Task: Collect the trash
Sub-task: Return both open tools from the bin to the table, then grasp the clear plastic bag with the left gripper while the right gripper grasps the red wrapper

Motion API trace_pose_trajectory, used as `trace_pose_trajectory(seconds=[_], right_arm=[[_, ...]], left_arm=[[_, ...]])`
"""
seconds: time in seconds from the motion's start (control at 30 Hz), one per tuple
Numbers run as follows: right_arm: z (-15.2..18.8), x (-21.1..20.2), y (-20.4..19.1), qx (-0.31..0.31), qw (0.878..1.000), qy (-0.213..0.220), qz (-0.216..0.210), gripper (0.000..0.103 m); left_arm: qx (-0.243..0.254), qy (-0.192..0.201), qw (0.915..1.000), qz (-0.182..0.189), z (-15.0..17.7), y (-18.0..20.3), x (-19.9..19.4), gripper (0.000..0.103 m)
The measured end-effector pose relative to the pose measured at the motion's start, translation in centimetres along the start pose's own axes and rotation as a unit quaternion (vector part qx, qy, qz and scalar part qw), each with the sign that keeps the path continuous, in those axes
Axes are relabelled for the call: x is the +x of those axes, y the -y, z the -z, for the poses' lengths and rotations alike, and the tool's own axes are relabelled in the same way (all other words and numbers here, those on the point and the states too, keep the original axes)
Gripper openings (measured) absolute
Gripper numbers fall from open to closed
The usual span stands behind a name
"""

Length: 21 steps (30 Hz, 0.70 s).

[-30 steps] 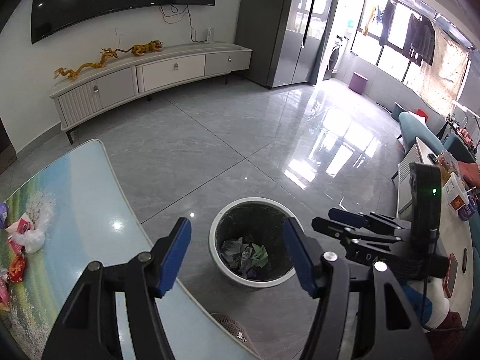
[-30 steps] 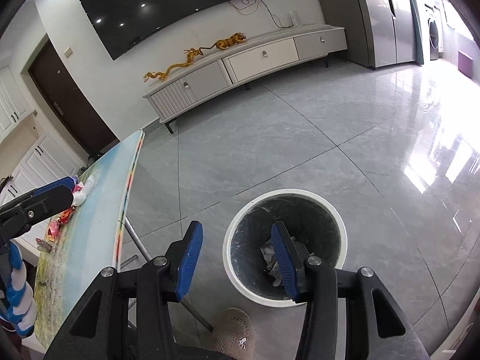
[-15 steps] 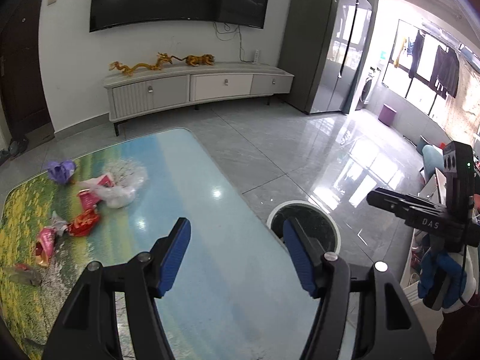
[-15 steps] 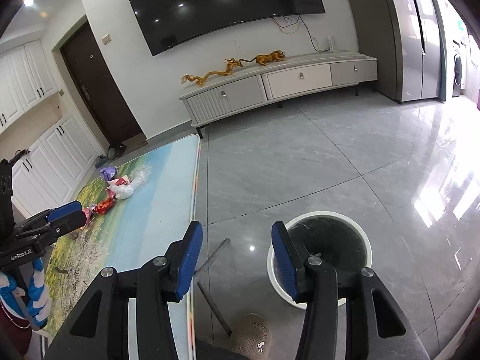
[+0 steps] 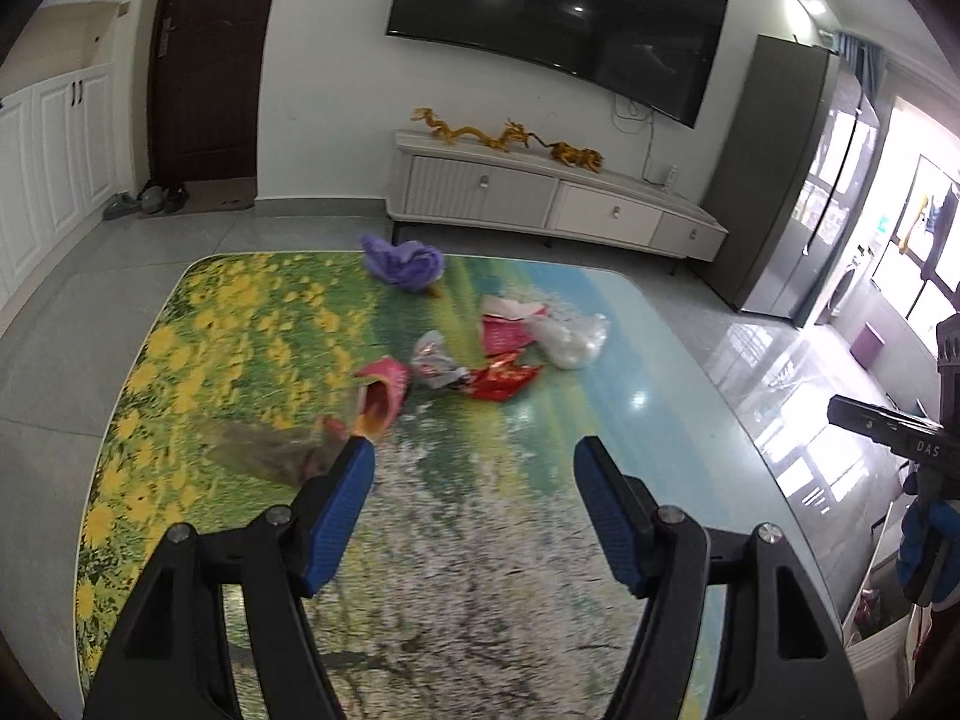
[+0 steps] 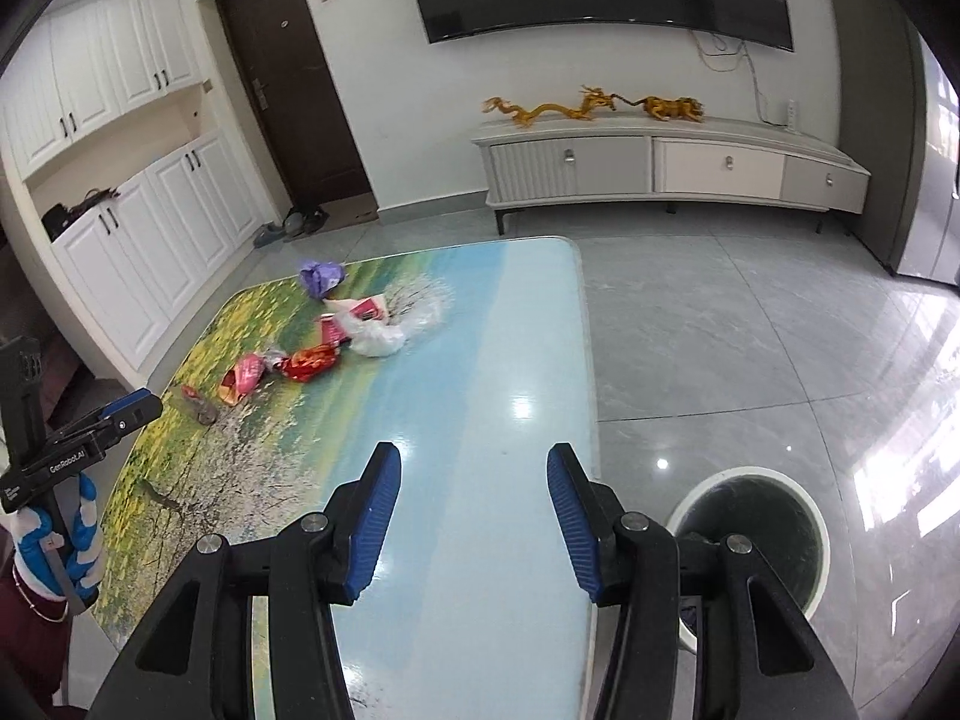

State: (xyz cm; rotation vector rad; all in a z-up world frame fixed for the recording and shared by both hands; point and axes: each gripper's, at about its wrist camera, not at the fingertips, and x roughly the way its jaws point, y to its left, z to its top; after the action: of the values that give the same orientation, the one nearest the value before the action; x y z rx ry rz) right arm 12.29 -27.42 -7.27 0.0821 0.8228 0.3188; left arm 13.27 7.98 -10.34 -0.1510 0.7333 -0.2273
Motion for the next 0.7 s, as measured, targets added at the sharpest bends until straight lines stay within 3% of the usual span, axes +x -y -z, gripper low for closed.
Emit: trace_pose_trajectory(seconds=[0.2, 0.43, 0.7], right_arm=[[-1.8, 6.0, -5.9, -0.063, 0.996, -0.045, -0.045, 0.048], [-4.1, 12.4, -12.2, -0.139, 0.983, -0.078, -0.094, 0.048], [-6.0, 18.6, -16.8, -0.196, 0.968, -0.098, -0.120, 0.048]], left_arm=[[-0.020, -0.008, 0.9997, -0.011, 0.8, -4.5, 1.4, 0.067], [-0.005, -0.025, 0.9996, -0.015, 0.9, -5.7, 4.1, 0.063], [0.015, -0.038, 0.9991, -0.006, 1.0, -6.2, 5.9, 0.045]])
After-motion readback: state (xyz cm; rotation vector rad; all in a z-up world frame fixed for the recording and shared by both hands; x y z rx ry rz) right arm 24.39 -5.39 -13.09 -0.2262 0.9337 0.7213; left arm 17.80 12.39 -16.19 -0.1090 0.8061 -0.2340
